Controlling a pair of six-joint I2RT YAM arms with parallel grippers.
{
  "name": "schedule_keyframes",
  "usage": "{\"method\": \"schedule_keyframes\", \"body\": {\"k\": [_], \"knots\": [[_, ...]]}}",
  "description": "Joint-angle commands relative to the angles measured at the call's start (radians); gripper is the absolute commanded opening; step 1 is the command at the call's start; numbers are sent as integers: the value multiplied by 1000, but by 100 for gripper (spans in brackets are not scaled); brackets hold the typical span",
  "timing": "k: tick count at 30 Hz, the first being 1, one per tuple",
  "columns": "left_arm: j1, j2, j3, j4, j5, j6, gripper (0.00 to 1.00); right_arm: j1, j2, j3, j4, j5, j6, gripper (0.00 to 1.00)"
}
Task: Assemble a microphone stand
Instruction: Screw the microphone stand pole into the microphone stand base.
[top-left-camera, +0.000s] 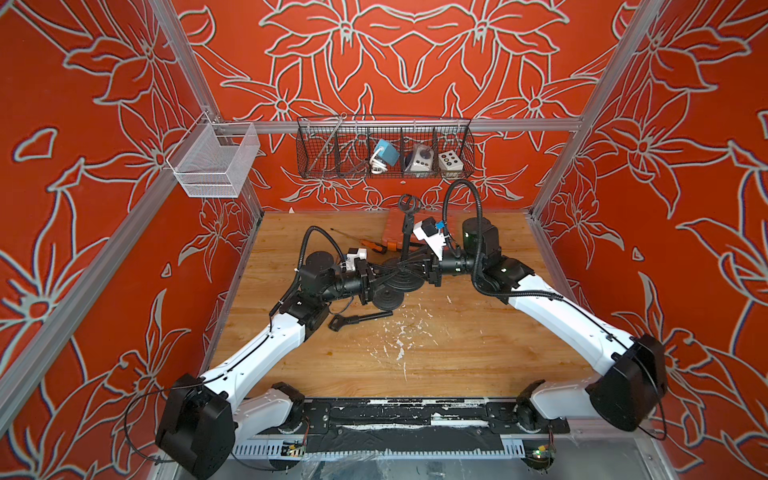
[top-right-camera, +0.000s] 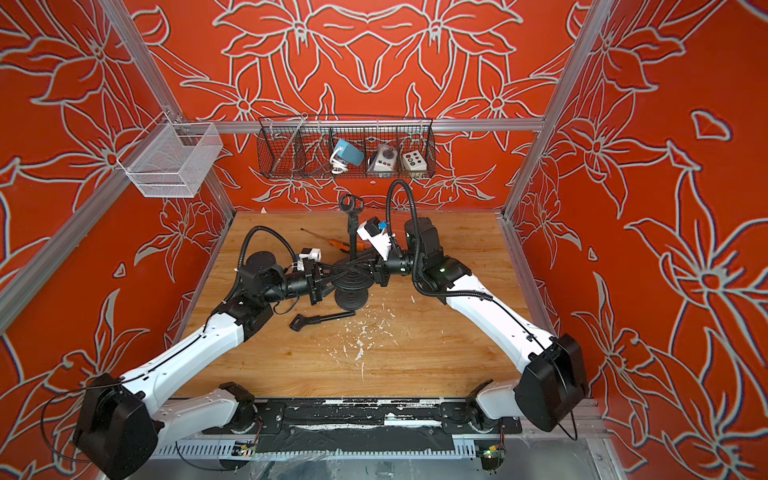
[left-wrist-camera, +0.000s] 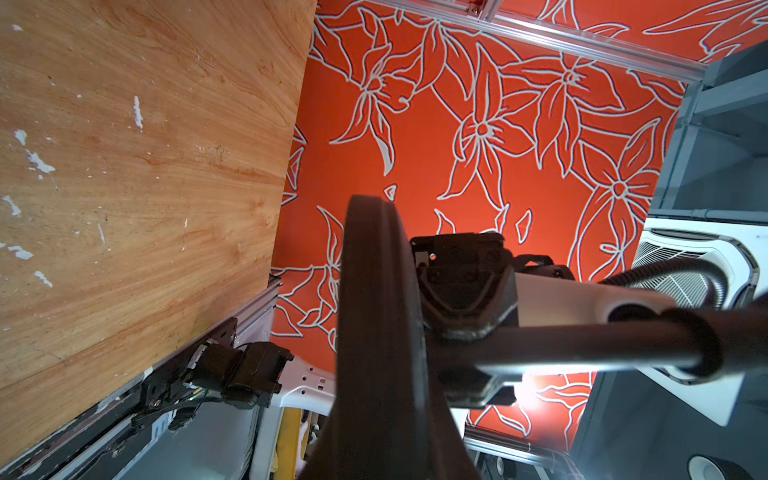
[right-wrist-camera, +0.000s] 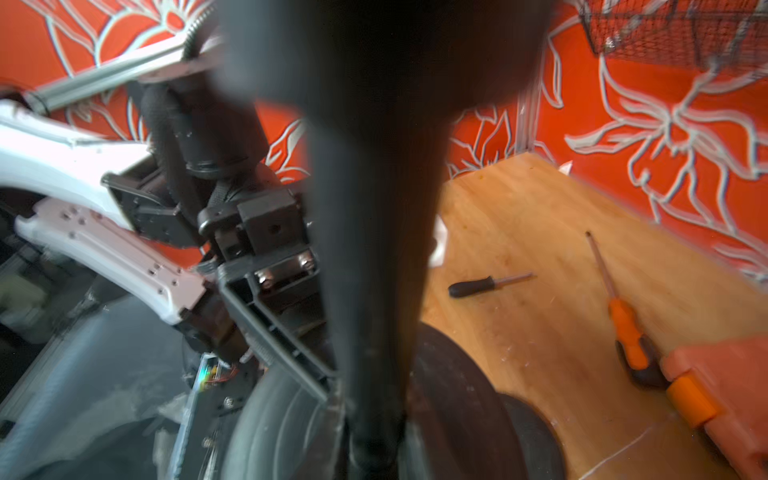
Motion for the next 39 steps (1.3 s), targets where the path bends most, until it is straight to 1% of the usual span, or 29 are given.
{"method": "schedule_keyframes", "body": {"k": [1,2,5,7,8,10,11,12,14,15,16,17,18,19,20,21,22,26,27,29,31,34,39], "knots": [[6,-1,49,120,19,8,0,16,-3,31,-3,125,51,0],[7,3,51,122,19,8,0,33,-10,30,-28,223,54,0],[11,21,57,144,18,3,0,141,-44,13,-81,662,61,0],[15,35,58,167,14,-8,0,228,-43,17,-116,972,137,0],[15,42,58,176,13,-13,0,260,-35,26,-143,1098,180,0],[17,52,59,191,12,-22,0,322,-11,47,-173,1286,217,0],[19,56,58,195,12,-26,0,336,-5,52,-176,1325,223,0],[20,57,58,198,8,-27,0,338,-3,52,-171,1326,234,0],[23,57,57,196,1,-27,0,336,-11,48,-147,1269,221,0],[24,58,57,193,-3,-27,0,322,-16,53,-141,1185,204,0],[27,57,56,188,-6,-27,0,308,-23,58,-134,1076,182,6],[29,58,57,182,-7,-27,0,294,-30,60,-129,1004,164,22],[31,58,57,178,-8,-27,0,281,-41,60,-127,910,148,41],[34,57,58,175,-9,-27,0,267,-51,57,-123,839,132,54],[36,54,58,171,-8,-27,0,250,-68,48,-117,759,120,62],[38,52,58,167,-6,-26,0,230,-83,38,-110,678,110,67],[39,48,59,160,-5,-25,0,206,-98,25,-100,610,104,69],[43,27,55,128,7,-7,0,91,-150,-40,-35,310,66,72],[43,21,56,120,16,0,0,55,-150,-46,-24,213,52,73],[45,15,57,108,37,6,0,-2,-136,-41,-13,60,32,73],[46,11,56,106,63,10,0,-40,-104,-15,-21,-55,12,72],[46,12,57,108,94,10,0,-63,-60,31,-53,-123,-27,68],[46,17,57,120,119,9,0,-72,-14,59,-23,-135,-25,61]]}}
